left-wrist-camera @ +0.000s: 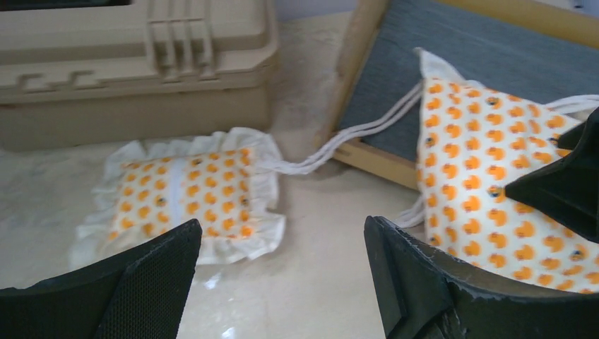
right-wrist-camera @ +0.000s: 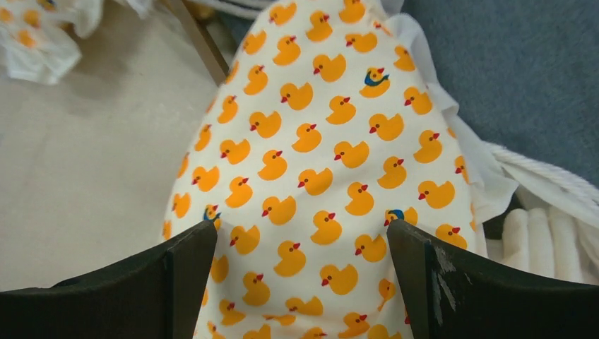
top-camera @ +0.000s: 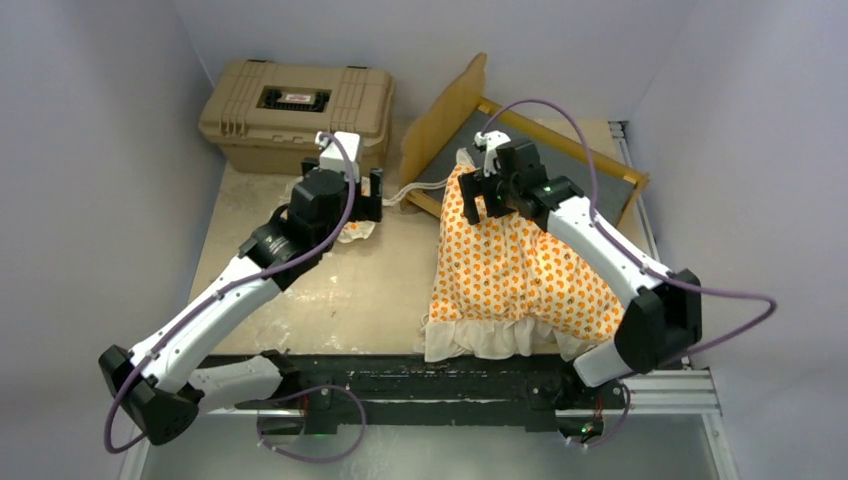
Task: Set up the pet bed
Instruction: Adjust the mattress on the bed frame.
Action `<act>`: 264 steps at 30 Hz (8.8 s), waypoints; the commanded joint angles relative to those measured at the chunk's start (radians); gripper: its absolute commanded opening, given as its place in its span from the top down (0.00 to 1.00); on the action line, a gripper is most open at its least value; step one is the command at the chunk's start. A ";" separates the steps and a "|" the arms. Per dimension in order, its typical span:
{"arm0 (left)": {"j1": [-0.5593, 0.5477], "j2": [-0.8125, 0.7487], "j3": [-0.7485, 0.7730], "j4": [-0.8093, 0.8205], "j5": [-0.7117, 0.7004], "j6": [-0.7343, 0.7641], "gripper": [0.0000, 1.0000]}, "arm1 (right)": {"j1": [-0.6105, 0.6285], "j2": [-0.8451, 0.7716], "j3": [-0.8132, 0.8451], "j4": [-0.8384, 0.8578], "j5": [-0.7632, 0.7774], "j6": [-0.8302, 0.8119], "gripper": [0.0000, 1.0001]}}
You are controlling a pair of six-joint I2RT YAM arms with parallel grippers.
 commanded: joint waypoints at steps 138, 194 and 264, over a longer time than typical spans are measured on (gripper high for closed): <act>0.000 -0.235 -0.281 0.119 -0.292 0.151 0.14 | -0.686 0.255 -0.045 0.370 -0.115 0.327 0.27; 0.000 -0.245 -0.290 0.125 -0.292 0.147 0.14 | -0.685 0.360 0.244 0.527 0.433 -0.023 0.93; 0.000 -0.141 -0.292 0.130 -0.269 0.147 0.14 | -0.168 0.664 0.568 0.431 -0.104 0.004 0.98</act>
